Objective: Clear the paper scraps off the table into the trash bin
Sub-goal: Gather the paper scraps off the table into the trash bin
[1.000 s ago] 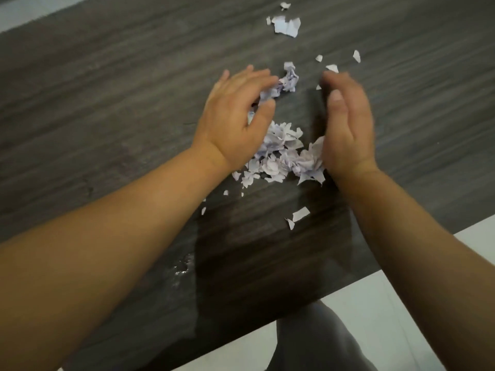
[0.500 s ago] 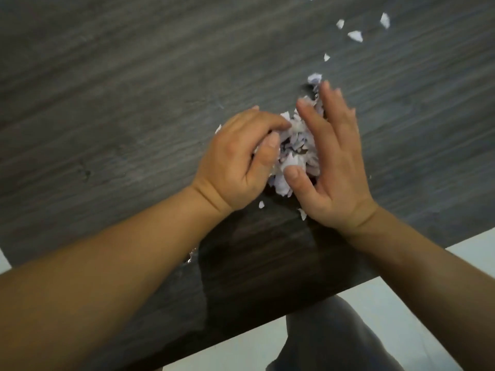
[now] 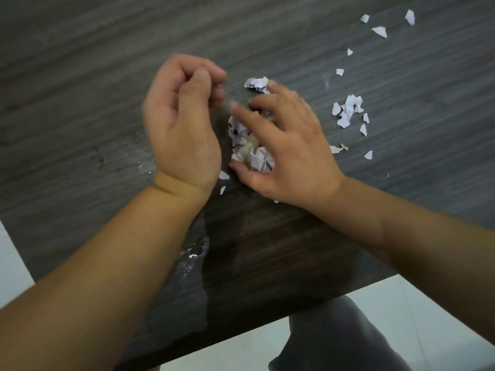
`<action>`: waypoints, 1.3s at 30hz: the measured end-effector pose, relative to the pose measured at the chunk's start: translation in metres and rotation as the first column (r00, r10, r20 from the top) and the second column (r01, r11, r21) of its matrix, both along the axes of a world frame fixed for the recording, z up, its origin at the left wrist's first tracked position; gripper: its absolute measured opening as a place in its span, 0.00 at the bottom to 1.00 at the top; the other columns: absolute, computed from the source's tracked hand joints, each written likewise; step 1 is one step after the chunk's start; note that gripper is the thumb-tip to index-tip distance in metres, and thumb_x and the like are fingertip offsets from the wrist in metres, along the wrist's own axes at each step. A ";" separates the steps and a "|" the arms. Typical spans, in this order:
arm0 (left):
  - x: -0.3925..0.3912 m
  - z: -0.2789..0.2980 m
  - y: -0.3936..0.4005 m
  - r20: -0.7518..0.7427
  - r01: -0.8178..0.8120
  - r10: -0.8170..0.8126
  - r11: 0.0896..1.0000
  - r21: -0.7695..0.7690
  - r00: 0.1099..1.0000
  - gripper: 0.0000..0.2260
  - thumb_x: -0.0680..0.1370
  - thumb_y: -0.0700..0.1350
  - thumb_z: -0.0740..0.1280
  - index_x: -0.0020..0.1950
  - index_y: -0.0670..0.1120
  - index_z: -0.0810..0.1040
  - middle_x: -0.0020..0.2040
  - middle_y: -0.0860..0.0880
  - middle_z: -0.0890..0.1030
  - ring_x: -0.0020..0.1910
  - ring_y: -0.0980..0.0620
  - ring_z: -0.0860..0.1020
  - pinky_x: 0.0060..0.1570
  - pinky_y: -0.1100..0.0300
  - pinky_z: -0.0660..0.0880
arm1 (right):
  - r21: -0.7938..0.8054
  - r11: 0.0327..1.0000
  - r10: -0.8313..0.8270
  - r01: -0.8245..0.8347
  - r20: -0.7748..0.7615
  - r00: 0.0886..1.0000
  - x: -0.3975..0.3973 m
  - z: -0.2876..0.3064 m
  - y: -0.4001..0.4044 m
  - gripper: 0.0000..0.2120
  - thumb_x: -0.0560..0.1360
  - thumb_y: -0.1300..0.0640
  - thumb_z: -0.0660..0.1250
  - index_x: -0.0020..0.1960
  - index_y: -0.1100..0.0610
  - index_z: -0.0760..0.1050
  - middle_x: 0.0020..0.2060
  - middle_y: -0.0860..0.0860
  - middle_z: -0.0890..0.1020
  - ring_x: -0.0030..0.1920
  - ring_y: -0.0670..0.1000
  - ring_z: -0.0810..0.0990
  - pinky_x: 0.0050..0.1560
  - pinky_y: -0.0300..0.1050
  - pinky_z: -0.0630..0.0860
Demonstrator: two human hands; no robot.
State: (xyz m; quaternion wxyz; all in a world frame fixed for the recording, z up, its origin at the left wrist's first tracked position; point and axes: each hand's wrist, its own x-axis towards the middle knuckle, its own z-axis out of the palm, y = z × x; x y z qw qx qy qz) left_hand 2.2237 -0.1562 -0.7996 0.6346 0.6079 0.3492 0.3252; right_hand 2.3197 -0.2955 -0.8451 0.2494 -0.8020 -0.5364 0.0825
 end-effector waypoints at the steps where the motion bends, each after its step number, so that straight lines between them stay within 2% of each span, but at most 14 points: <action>1: -0.008 0.000 0.003 -0.014 -0.022 0.023 0.998 0.051 1.000 0.11 0.82 0.38 0.60 0.45 0.47 0.80 0.43 0.49 0.80 0.41 0.48 0.77 0.44 0.53 0.74 | 0.029 0.999 0.021 -0.021 0.026 0.999 -0.001 -0.002 0.003 0.30 0.75 0.41 0.75 0.73 0.53 0.81 0.65 0.58 0.82 0.76 0.64 0.74 0.74 0.66 0.70; 3: -0.023 0.000 0.009 -0.045 -0.055 0.060 0.994 0.096 0.997 0.11 0.82 0.38 0.61 0.45 0.48 0.80 0.41 0.49 0.80 0.39 0.48 0.76 0.42 0.54 0.73 | 0.091 0.994 0.048 -0.053 0.059 0.997 -0.002 -0.005 0.005 0.19 0.76 0.48 0.74 0.64 0.54 0.86 0.59 0.57 0.84 0.67 0.63 0.80 0.64 0.64 0.76; 6: -0.047 0.000 0.019 -0.089 -0.111 0.119 0.990 0.084 0.989 0.11 0.82 0.38 0.60 0.45 0.47 0.80 0.38 0.48 0.78 0.36 0.48 0.75 0.39 0.53 0.72 | 0.121 0.986 0.104 -0.113 0.081 0.991 -0.011 -0.007 0.009 0.08 0.75 0.57 0.72 0.52 0.57 0.87 0.53 0.58 0.85 0.54 0.63 0.82 0.52 0.61 0.78; 9: -0.070 0.009 0.021 -0.137 -0.133 0.144 0.987 0.086 0.980 0.12 0.83 0.39 0.60 0.46 0.48 0.80 0.34 0.51 0.77 0.34 0.50 0.75 0.37 0.55 0.72 | 0.067 0.980 0.182 -0.189 0.093 0.979 -0.018 -0.002 0.016 0.04 0.72 0.62 0.70 0.45 0.59 0.84 0.49 0.59 0.84 0.45 0.63 0.81 0.45 0.58 0.77; 12: -0.094 0.025 0.014 -0.205 -0.142 0.150 0.988 0.053 0.967 0.12 0.84 0.39 0.60 0.46 0.48 0.80 0.34 0.48 0.76 0.34 0.49 0.75 0.37 0.56 0.72 | -0.033 0.983 0.184 -0.181 0.083 0.980 -0.017 0.011 0.030 0.04 0.72 0.61 0.70 0.42 0.60 0.82 0.43 0.58 0.84 0.40 0.63 0.81 0.39 0.54 0.77; 14: -0.112 0.037 0.009 -0.259 -0.154 0.155 0.988 0.025 0.953 0.11 0.83 0.40 0.60 0.45 0.48 0.80 0.34 0.48 0.76 0.34 0.50 0.75 0.37 0.57 0.72 | -0.132 0.985 0.114 -0.107 0.041 0.993 -0.015 0.021 0.045 0.05 0.72 0.59 0.69 0.43 0.59 0.83 0.42 0.57 0.83 0.41 0.63 0.82 0.39 0.53 0.78; 17: -0.147 0.057 0.004 -0.339 -0.177 0.161 0.984 -0.015 0.927 0.11 0.83 0.44 0.61 0.45 0.51 0.81 0.34 0.53 0.78 0.36 0.53 0.77 0.39 0.61 0.74 | -0.253 0.966 -0.077 0.055 -0.076 0.994 -0.019 0.035 0.062 0.06 0.72 0.55 0.67 0.44 0.56 0.81 0.42 0.54 0.83 0.45 0.62 0.82 0.44 0.55 0.80; 20: -0.190 0.068 0.001 -0.377 -0.284 0.233 0.955 -0.086 0.896 0.11 0.81 0.48 0.62 0.44 0.53 0.83 0.34 0.54 0.79 0.36 0.56 0.78 0.39 0.67 0.75 | -0.218 0.944 -0.302 0.248 -0.271 0.914 -0.043 0.047 0.067 0.06 0.71 0.56 0.66 0.41 0.58 0.79 0.33 0.51 0.80 0.39 0.54 0.80 0.41 0.52 0.80; 25: -0.274 0.058 0.007 -0.481 -0.449 0.329 0.880 -0.158 0.813 0.12 0.81 0.51 0.62 0.44 0.55 0.84 0.36 0.52 0.81 0.38 0.54 0.79 0.41 0.65 0.78 | -0.206 0.905 -0.425 0.372 -0.483 0.766 -0.133 0.064 0.082 0.06 0.71 0.57 0.65 0.35 0.56 0.74 0.26 0.46 0.72 0.30 0.43 0.72 0.32 0.36 0.69; 28: -0.319 0.044 0.022 -0.488 -0.526 0.382 0.827 -0.197 0.785 0.12 0.82 0.48 0.63 0.44 0.54 0.84 0.36 0.51 0.80 0.38 0.53 0.78 0.39 0.61 0.76 | -0.185 0.927 -0.371 0.325 -0.578 0.727 -0.198 0.077 0.113 0.07 0.71 0.60 0.64 0.34 0.55 0.73 0.26 0.50 0.72 0.30 0.43 0.71 0.30 0.36 0.67; 31: -0.359 0.036 0.047 -0.437 -0.628 0.487 0.727 -0.277 0.756 0.13 0.81 0.44 0.64 0.41 0.53 0.85 0.34 0.52 0.78 0.35 0.54 0.76 0.35 0.58 0.75 | -0.135 0.972 -0.232 0.191 -0.667 0.708 -0.274 0.081 0.151 0.07 0.71 0.65 0.65 0.35 0.59 0.74 0.29 0.56 0.74 0.29 0.41 0.71 0.28 0.35 0.67; 34: -0.402 0.034 0.072 -0.423 -0.673 0.540 0.681 -0.288 0.727 0.13 0.80 0.44 0.64 0.41 0.53 0.85 0.35 0.50 0.79 0.35 0.52 0.77 0.37 0.54 0.76 | -0.113 0.992 -0.121 0.056 -0.738 0.664 -0.348 0.069 0.190 0.10 0.71 0.62 0.65 0.33 0.53 0.73 0.26 0.44 0.74 0.28 0.39 0.72 0.29 0.31 0.68; 37: -0.458 0.028 0.096 -0.459 -0.765 0.617 0.574 -0.292 0.639 0.14 0.80 0.42 0.63 0.41 0.51 0.85 0.35 0.50 0.79 0.34 0.50 0.76 0.37 0.54 0.76 | -0.282 0.959 -0.229 0.001 -0.776 0.588 -0.423 0.030 0.230 0.08 0.71 0.58 0.64 0.33 0.55 0.71 0.23 0.42 0.71 0.25 0.40 0.69 0.27 0.32 0.67; 39: -0.488 0.020 0.107 -0.506 -0.820 0.647 0.479 -0.312 0.570 0.13 0.80 0.41 0.62 0.42 0.49 0.85 0.34 0.50 0.79 0.33 0.51 0.76 0.38 0.54 0.75 | -0.472 0.881 -0.363 -0.031 -0.716 0.596 -0.459 -0.010 0.253 0.10 0.71 0.55 0.63 0.32 0.54 0.69 0.24 0.42 0.72 0.26 0.41 0.70 0.30 0.35 0.69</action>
